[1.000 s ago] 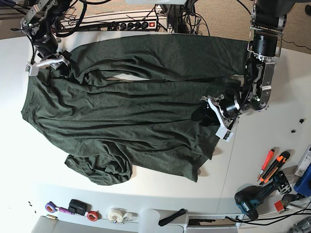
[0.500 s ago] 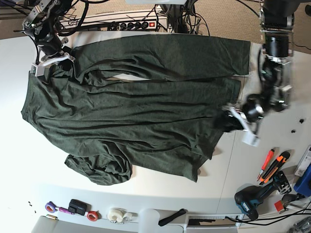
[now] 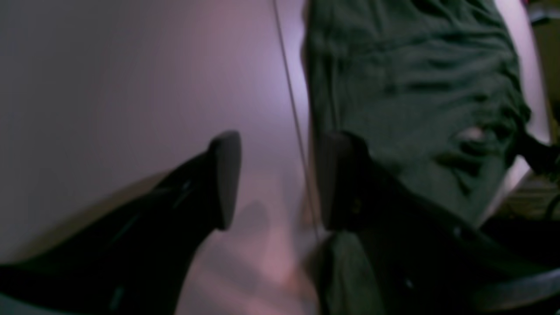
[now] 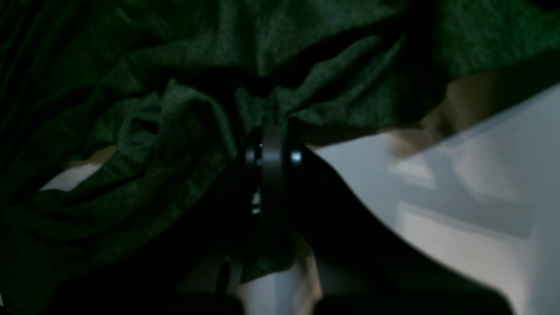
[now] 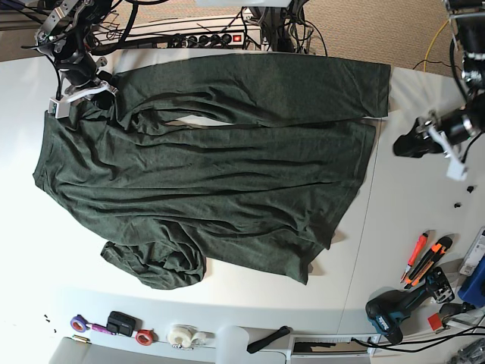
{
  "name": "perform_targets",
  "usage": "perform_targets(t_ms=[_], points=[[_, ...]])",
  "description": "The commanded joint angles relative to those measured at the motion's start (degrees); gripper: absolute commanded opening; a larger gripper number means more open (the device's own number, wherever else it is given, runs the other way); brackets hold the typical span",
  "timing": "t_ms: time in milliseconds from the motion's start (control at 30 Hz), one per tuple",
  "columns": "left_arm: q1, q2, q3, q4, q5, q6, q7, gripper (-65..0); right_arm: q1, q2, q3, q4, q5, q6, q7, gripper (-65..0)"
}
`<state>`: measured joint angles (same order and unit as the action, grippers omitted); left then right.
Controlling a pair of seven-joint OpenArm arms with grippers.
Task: Layout the t-shirt on the table in an organized manner, then fold the t-shirt properly
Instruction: 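Open the left gripper and lift it away from the shirt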
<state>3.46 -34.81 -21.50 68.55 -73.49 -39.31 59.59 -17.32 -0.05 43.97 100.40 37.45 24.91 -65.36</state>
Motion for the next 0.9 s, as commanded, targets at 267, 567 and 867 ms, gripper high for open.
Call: perform_targets(t_ms=[267,567,867], points=[[10.9,-2.3,-10.1,0.9,-9.5,-0.7,6.8,-34.5,-0.6,0.1,0.0,0.1,-2.6,-0.1,-3.0,-65.0],[18.4,-0.3,-10.0,1.1,-9.7,-0.7,6.6,-34.5,-0.6,0.1,0.0,0.0,-2.5,-0.1,-3.0,-65.0],[18.8,1.6,-9.7,7.6,-7.8,0.7,9.1,-35.2,-0.6,0.1,0.0,0.1,-2.4,-0.1,-3.0,-65.0]])
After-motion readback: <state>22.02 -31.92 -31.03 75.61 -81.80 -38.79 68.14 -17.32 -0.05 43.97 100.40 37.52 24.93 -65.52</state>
